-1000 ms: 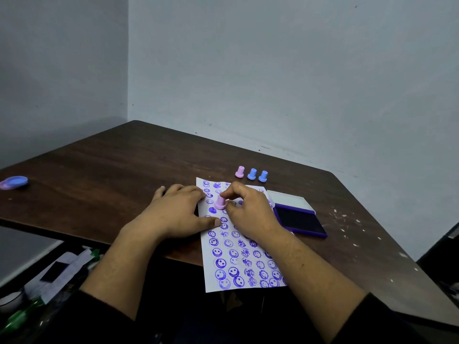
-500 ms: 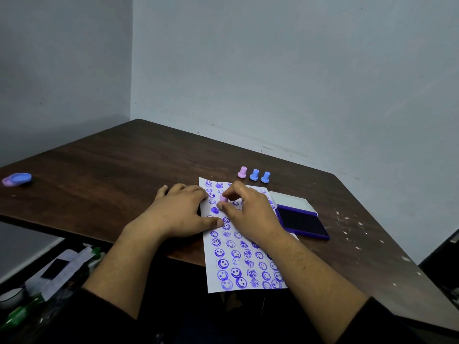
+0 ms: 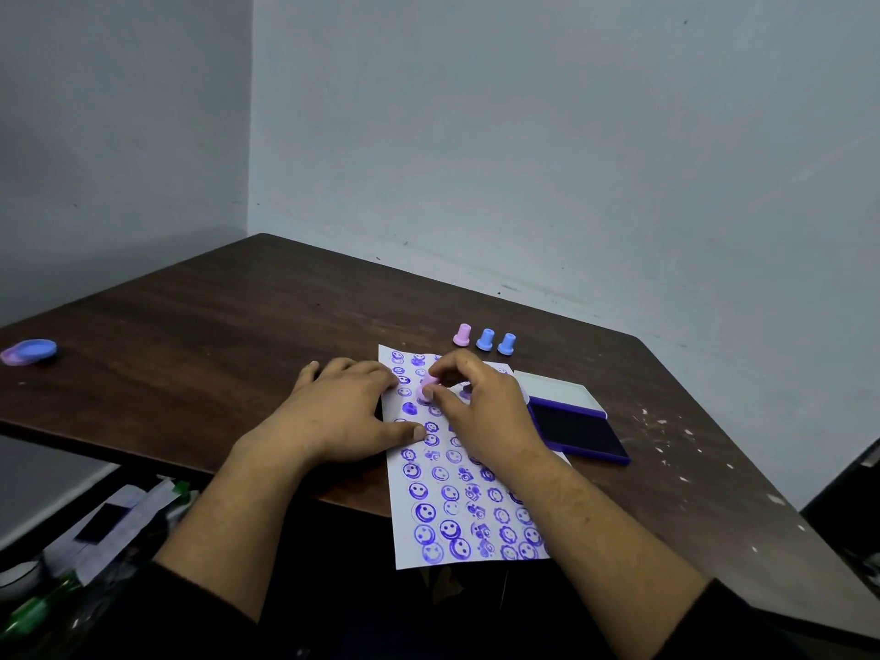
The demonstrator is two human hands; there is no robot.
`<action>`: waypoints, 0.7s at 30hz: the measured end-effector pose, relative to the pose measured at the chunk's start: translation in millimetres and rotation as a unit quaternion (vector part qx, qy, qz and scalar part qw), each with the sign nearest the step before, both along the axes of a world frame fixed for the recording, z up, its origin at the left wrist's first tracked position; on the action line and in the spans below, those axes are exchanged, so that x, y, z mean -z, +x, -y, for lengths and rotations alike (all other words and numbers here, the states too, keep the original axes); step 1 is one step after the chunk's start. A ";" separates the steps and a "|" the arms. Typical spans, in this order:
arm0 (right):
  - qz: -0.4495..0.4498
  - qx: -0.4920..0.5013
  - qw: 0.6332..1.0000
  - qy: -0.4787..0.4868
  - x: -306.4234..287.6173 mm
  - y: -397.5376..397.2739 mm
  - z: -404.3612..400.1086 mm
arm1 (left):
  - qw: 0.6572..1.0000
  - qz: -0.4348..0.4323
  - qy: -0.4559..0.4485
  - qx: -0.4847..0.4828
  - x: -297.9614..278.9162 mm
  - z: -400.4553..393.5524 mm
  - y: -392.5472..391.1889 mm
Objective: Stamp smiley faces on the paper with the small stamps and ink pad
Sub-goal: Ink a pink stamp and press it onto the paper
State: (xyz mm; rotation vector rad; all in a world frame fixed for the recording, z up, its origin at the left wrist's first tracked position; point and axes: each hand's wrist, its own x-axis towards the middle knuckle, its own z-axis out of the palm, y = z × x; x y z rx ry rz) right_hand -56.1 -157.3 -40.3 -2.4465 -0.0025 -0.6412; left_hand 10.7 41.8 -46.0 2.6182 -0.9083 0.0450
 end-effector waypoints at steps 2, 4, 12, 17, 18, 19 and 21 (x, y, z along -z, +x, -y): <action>0.018 0.011 0.998 0.055 0.4 0.2 3.2 | 1.000 -0.001 0.003 0.001 -0.6 -0.4 0.0; 0.023 0.037 0.994 0.097 0.3 0.8 7.1 | 1.000 -0.003 0.006 0.001 -1.3 -0.7 -0.1; -0.004 0.155 0.980 0.123 -2.8 1.4 29.8 | 1.000 -0.010 0.012 0.005 -2.6 -1.0 0.1; -0.012 0.185 0.977 0.108 -6.2 -1.1 42.7 | 1.000 -0.012 0.009 0.006 -3.0 -1.5 -0.6; -0.015 0.187 0.976 0.108 -7.0 -1.6 45.5 | 1.000 -0.011 0.009 0.006 -3.2 -1.4 -0.6; -0.021 0.186 0.976 0.108 -7.9 -1.5 48.4 | 1.000 -0.012 0.010 0.006 -3.2 -1.2 -0.6; -0.024 0.180 0.977 0.115 -12.7 0.4 56.0 | 1.000 -0.014 0.009 0.006 -3.5 -0.9 -0.4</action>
